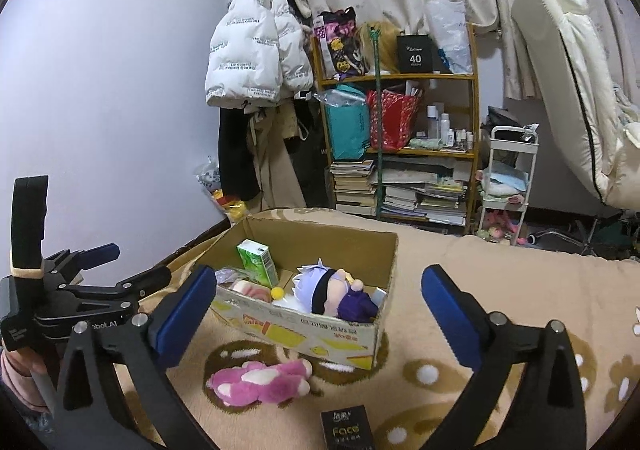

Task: Organize soft objects
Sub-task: 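Withdraw both tools from the box toward the pink plush and black tissue pack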

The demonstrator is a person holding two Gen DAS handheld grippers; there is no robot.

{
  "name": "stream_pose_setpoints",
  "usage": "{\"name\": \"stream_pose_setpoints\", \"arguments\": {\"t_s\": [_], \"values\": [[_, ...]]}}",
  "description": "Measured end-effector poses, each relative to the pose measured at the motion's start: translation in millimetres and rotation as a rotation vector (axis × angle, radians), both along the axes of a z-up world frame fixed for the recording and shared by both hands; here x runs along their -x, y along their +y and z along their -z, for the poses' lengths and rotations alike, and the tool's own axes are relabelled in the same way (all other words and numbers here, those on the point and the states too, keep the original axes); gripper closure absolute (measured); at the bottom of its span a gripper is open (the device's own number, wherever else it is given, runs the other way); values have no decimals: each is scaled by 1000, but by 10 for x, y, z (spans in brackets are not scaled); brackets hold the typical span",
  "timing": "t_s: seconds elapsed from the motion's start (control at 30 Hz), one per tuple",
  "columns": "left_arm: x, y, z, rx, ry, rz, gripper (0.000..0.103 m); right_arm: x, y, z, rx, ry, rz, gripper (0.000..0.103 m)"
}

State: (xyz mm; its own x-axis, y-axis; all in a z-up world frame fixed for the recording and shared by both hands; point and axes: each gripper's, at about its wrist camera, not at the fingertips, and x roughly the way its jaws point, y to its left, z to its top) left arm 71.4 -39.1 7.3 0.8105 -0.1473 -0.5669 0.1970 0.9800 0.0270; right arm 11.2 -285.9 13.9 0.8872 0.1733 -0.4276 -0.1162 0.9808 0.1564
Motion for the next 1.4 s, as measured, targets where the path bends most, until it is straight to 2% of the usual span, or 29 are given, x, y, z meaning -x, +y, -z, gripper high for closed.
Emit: {"name": "stream_pose_setpoints", "arguments": {"t_s": [0.17, 0.5, 0.63, 0.9, 1.4], "values": [[209, 14, -39, -22, -15, 4, 3, 172, -62, -19, -1, 7, 26, 0], [482, 7, -9, -56, 12, 23, 3, 405, -133, -22, -6, 23, 53, 0], [495, -14, 64, -61, 44, 46, 3, 399, -109, 3, -5, 53, 19, 0], [459, -122, 196, -96, 64, 72, 3, 325, -85, 134, 5, 117, 35, 0], [281, -297, 440, -113, 127, 124, 3, 74, -271, 460, -78, 264, 91, 0]]}}
